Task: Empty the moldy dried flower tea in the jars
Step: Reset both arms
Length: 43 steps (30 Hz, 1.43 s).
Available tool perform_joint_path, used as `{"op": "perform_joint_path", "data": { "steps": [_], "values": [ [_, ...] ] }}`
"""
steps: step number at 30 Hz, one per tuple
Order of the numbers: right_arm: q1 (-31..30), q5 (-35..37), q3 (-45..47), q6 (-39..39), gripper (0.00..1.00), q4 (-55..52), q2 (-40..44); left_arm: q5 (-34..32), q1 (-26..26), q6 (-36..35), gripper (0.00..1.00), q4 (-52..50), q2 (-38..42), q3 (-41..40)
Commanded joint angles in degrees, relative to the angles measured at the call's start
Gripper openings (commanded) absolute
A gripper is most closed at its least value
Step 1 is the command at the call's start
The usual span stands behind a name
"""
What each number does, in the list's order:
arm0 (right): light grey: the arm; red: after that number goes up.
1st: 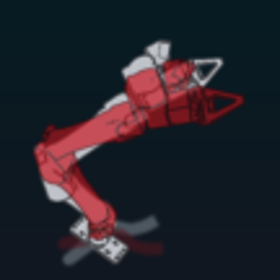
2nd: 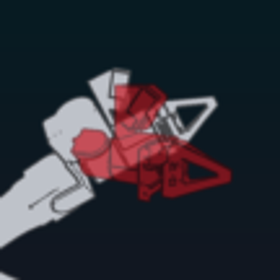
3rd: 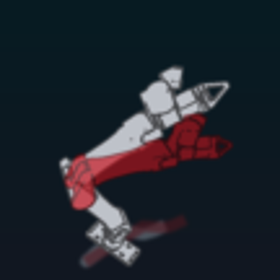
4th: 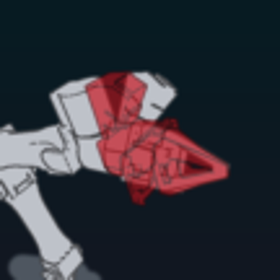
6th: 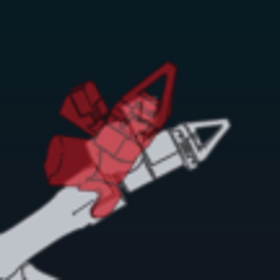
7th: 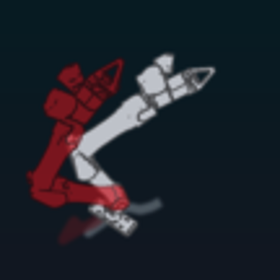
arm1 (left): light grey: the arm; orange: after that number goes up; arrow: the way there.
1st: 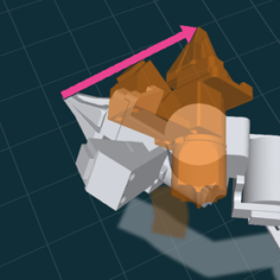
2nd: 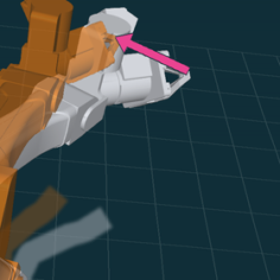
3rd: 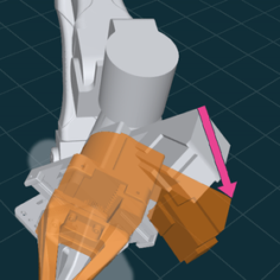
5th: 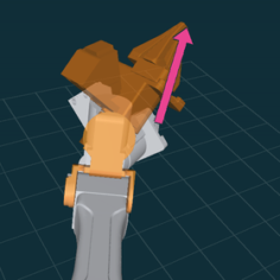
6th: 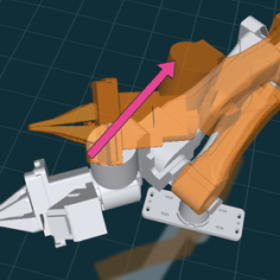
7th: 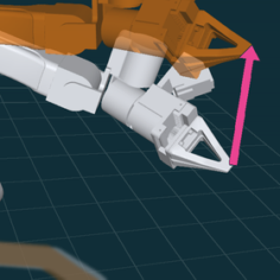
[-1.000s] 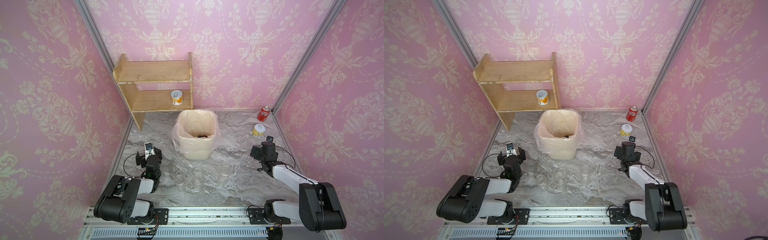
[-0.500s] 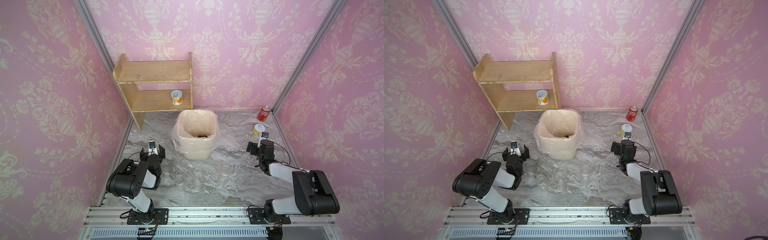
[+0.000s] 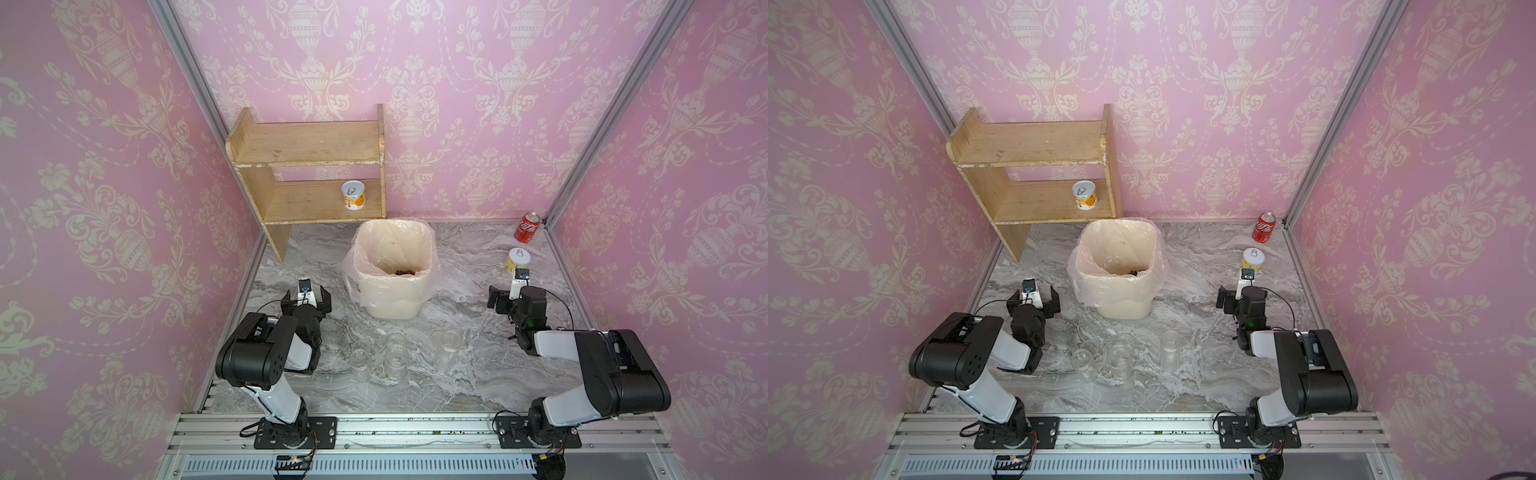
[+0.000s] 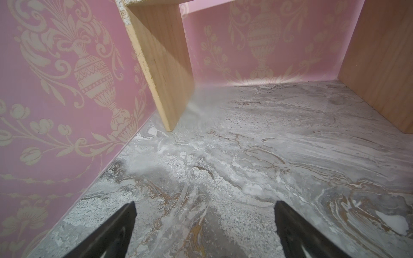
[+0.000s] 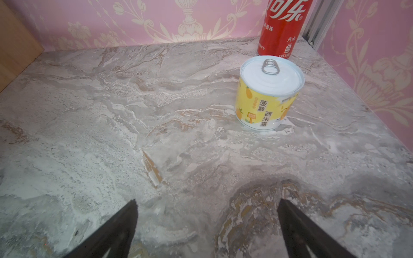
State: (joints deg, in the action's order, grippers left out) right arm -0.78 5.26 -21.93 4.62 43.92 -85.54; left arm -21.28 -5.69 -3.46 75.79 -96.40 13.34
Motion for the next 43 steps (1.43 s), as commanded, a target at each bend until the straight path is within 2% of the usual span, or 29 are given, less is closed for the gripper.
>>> {"op": "perform_joint_path", "data": {
  "steps": [1,6,12,43],
  "values": [
    [0.14,-0.99,0.2,-0.88,1.0,3.37,-0.09,0.54,1.11,1.41,0.99,-6.5,0.88,3.0],
    [0.16,-1.0,0.22,-0.89,1.0,3.45,-0.15,4.2,4.08,4.37,0.99,-14.6,2.09,6.06],
    [-0.97,0.99,-0.02,-1.53,1.0,3.19,-0.07,4.5,4.55,4.79,0.99,-15.03,2.18,6.17],
    [-1.11,-0.18,-0.65,-2.16,1.0,2.13,-0.22,6.19,4.66,4.27,0.99,-14.86,2.36,5.88]
  ]
}}
